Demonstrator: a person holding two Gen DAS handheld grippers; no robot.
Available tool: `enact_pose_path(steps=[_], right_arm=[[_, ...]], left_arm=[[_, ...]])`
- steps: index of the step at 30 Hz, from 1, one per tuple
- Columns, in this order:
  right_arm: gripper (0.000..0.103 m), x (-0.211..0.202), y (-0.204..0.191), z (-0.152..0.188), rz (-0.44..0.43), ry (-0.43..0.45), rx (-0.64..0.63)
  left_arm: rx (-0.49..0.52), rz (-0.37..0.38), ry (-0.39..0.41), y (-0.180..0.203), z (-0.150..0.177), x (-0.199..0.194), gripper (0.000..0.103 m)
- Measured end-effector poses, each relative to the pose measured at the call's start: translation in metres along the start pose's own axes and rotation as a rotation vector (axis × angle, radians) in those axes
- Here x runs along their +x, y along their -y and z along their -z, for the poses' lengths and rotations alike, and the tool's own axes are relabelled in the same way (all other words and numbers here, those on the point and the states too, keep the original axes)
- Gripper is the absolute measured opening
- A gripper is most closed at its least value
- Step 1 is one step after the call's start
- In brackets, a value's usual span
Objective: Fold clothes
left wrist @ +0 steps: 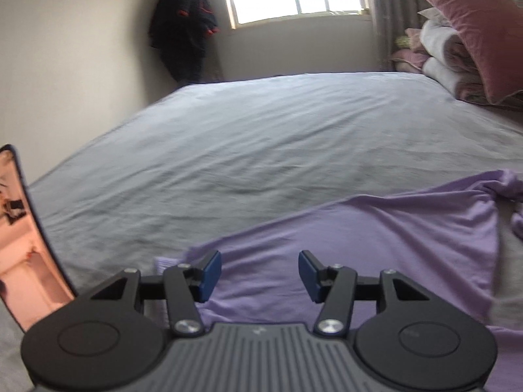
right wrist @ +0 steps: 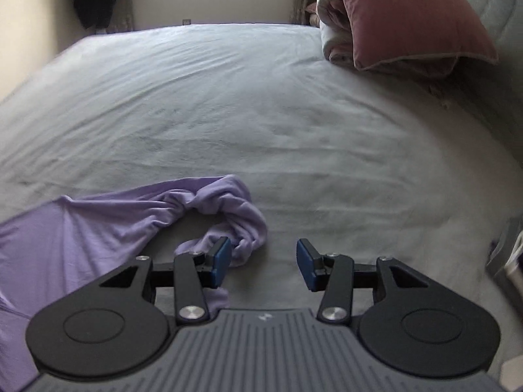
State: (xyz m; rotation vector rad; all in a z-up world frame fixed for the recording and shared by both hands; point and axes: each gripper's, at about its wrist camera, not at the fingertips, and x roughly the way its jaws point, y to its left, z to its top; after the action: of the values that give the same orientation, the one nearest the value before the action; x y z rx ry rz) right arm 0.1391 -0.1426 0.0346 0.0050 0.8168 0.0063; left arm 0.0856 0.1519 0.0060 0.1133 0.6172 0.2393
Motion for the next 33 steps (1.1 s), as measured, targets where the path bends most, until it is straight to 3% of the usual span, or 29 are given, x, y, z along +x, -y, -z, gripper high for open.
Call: enact_pose_path(steps=[5, 11, 13, 14, 18, 20, 27, 33], right_arm=[[0.048, 0.011, -0.005, 0.011, -0.099, -0.021, 0.045], [0.046, 0.037, -0.021, 0.022, -0.18, -0.036, -0.009], [0.018, 0.042, -0.02, 0.025, -0.215, -0.04, -0.044], [0.003, 0.045, -0.02, 0.027, -0.197, -0.049, -0.084], [0.002, 0.053, -0.01, 0.032, 0.073, -0.052, -0.301], [0.002, 0.055, 0.01, 0.031, 0.125, -0.028, -0.315], [0.002, 0.054, 0.091, 0.013, 0.22, 0.139, -0.18], [0.002, 0.051, 0.122, 0.012, 0.205, 0.397, -0.046]], left_arm=[[0.003, 0.111, -0.016, 0.022, 0.0, -0.004, 0.054], [0.039, 0.255, -0.015, 0.05, 0.011, -0.001, 0.054], [0.056, 0.28, -0.008, 0.059, 0.016, 0.002, 0.054], [0.065, 0.293, -0.004, 0.064, 0.019, 0.004, 0.054], [0.097, 0.29, 0.013, 0.079, 0.028, 0.008, 0.054], [0.109, 0.277, 0.028, 0.084, 0.031, 0.008, 0.054], [0.103, 0.243, 0.044, 0.094, 0.031, 0.012, 0.055], [0.139, 0.22, 0.049, 0.099, 0.029, 0.007, 0.055]])
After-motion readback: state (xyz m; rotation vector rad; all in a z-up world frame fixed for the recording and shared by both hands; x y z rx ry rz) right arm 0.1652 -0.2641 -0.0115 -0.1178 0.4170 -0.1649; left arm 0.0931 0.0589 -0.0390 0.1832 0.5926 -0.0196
